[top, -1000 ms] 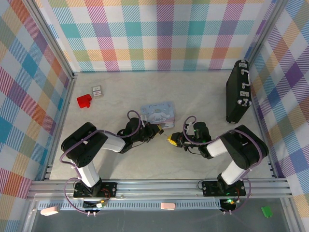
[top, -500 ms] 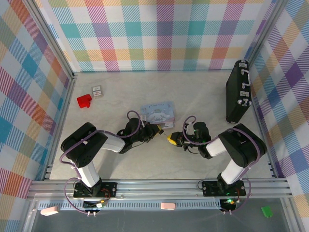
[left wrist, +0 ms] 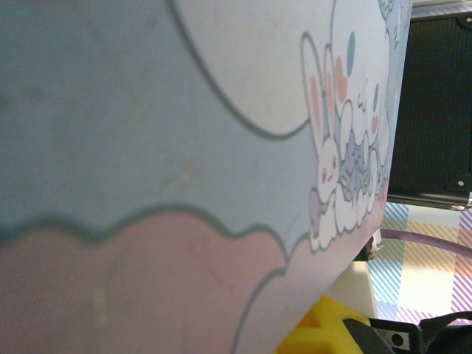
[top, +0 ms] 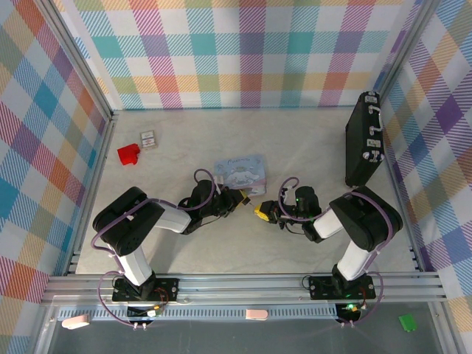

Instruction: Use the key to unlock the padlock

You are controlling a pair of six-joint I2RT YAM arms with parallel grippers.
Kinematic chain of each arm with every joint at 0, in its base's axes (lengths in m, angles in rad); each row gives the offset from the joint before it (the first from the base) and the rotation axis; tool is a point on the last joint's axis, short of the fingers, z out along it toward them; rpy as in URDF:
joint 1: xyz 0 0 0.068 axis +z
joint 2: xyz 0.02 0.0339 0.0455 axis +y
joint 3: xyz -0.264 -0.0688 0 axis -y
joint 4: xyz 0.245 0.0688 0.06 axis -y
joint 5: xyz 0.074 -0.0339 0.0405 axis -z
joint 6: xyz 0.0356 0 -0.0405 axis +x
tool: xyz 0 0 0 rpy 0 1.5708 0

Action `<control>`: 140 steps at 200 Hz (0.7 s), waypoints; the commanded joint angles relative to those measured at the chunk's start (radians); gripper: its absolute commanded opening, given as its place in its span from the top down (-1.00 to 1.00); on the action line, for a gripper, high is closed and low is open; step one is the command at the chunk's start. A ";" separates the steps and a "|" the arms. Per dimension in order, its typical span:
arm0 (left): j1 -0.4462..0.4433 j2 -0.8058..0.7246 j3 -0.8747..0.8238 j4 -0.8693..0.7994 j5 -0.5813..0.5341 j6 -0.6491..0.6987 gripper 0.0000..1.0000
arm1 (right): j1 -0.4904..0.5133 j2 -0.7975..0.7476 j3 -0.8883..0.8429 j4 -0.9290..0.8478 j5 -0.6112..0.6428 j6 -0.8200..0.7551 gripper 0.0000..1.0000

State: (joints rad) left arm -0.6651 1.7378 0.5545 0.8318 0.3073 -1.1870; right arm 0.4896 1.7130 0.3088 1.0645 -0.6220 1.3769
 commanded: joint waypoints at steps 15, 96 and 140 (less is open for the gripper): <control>0.019 -0.003 -0.029 -0.036 0.009 -0.060 1.00 | -0.006 0.017 0.018 0.049 -0.019 0.003 1.00; 0.019 -0.001 -0.028 -0.034 0.009 -0.065 1.00 | -0.006 0.039 0.024 0.076 -0.028 0.017 1.00; 0.019 -0.004 -0.028 -0.034 0.010 -0.066 1.00 | -0.006 0.045 0.027 0.093 -0.030 0.027 1.00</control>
State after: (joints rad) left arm -0.6651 1.7378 0.5518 0.8391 0.3065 -1.1919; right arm 0.4896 1.7405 0.3202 1.1030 -0.6338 1.3922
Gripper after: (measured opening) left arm 0.110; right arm 0.055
